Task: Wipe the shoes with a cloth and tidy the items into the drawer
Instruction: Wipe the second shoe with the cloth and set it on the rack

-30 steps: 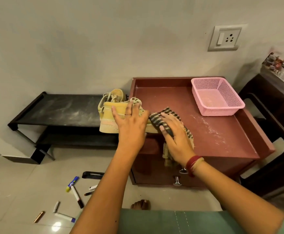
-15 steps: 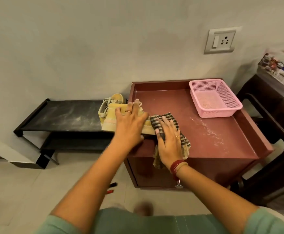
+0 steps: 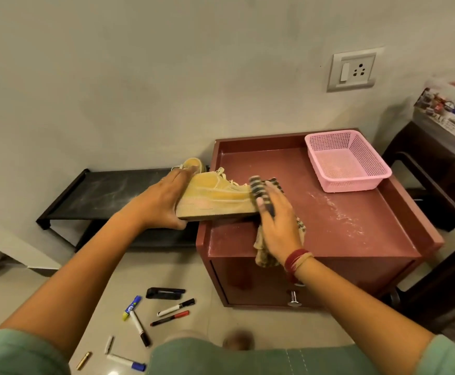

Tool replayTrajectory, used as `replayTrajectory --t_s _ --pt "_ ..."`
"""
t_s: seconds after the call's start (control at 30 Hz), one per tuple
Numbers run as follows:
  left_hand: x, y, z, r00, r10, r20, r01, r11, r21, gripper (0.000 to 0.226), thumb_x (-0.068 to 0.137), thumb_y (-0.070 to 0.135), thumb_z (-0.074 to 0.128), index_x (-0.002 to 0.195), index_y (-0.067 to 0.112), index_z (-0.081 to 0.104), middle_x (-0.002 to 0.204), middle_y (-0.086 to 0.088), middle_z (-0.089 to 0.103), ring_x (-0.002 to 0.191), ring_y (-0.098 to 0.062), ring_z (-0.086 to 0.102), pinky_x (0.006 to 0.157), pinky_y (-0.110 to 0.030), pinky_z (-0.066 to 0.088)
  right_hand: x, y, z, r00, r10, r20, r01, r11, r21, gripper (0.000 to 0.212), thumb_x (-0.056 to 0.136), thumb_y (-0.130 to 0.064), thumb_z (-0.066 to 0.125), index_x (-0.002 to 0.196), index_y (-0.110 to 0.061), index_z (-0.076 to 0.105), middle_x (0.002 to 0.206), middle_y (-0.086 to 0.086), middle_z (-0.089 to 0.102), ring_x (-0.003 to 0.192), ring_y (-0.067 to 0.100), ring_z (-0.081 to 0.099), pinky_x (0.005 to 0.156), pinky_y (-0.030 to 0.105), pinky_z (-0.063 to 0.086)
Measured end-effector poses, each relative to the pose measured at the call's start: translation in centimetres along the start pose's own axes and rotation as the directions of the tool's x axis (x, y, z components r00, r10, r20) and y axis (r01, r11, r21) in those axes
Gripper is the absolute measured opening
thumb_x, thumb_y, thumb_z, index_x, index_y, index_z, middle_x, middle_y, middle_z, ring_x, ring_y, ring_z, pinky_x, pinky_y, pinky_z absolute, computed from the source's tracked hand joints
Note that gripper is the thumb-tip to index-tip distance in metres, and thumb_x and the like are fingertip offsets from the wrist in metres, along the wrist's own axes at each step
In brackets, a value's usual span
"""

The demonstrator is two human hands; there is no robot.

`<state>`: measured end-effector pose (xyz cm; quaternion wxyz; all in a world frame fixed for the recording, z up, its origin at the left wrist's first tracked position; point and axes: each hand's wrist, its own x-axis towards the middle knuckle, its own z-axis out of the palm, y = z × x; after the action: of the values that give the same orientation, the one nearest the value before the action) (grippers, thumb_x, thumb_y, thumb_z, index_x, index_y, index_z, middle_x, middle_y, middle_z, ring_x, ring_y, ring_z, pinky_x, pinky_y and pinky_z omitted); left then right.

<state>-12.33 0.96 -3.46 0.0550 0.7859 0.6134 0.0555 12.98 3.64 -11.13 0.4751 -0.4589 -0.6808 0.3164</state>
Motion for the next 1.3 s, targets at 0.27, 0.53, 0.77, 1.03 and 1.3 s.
replayTrajectory --t_s 0.27,0.53,0.77,1.03,1.3 --pt "-0.9 0.8 1.3 0.991 0.040 -0.127 -0.051 0.995 -0.089 0.096 0.060 0.045 0.073 0.138 0.008 0.032 0.127 -0.009 0.045 0.110 -0.024 0.051 0.085 -0.029 0.045 -0.9 2.2 1.1 0.846 -0.281 0.453 0.500 0.716 -0.488 0.061 0.092 -0.027 0.036 0.147 -0.036 0.011 0.157 -0.005 0.011 0.144 0.019 0.007 0.115 0.041 0.005" --pt "-1.9 1.4 1.7 0.993 0.104 -0.047 -0.111 0.971 -0.211 0.104 0.062 0.043 0.077 0.145 0.027 0.017 0.136 0.008 0.028 0.125 -0.008 0.035 0.099 -0.024 0.039 3.8 5.4 -2.8 0.915 0.330 0.232 -0.326 0.944 -0.058 0.031 0.099 -0.021 0.042 0.125 -0.009 0.054 0.117 0.010 0.060 0.104 0.020 0.054 0.079 0.019 0.035" --pt "-4.1 4.0 2.7 0.976 0.191 -0.103 -0.177 0.976 0.128 0.092 0.063 0.023 0.081 0.141 0.014 0.031 0.141 -0.012 0.041 0.142 -0.029 0.026 0.100 -0.039 0.046 3.9 2.5 -5.2 0.707 0.686 0.173 -0.636 0.510 0.580 0.032 0.096 -0.032 0.048 0.116 -0.008 0.056 0.098 0.012 0.067 0.083 0.026 0.066 0.081 0.045 0.055" --pt "-9.6 7.2 4.4 0.940 0.171 -0.295 -0.090 0.958 0.271 0.084 0.054 0.019 0.087 0.127 0.009 0.045 0.118 -0.011 0.055 0.128 -0.032 0.047 0.064 -0.027 0.057 1.0 0.2 -9.4 0.677 0.636 0.370 -0.632 0.244 0.736 0.043 0.100 -0.036 0.032 0.096 -0.002 0.059 0.075 0.013 0.072 0.071 0.027 0.069 0.060 0.035 0.057" --pt "-11.5 6.4 2.2 0.882 0.007 -0.472 0.086 0.981 0.175 0.095 0.044 0.018 0.092 0.126 0.008 0.046 0.125 -0.010 0.043 0.128 -0.031 0.039 0.055 -0.028 0.054 2.3 0.9 -6.5 0.965 0.212 -0.152 -0.224 0.972 -0.067 0.033 0.096 -0.016 0.046 0.128 -0.014 0.053 0.121 0.011 0.061 0.109 0.028 0.055 0.089 0.029 0.040"
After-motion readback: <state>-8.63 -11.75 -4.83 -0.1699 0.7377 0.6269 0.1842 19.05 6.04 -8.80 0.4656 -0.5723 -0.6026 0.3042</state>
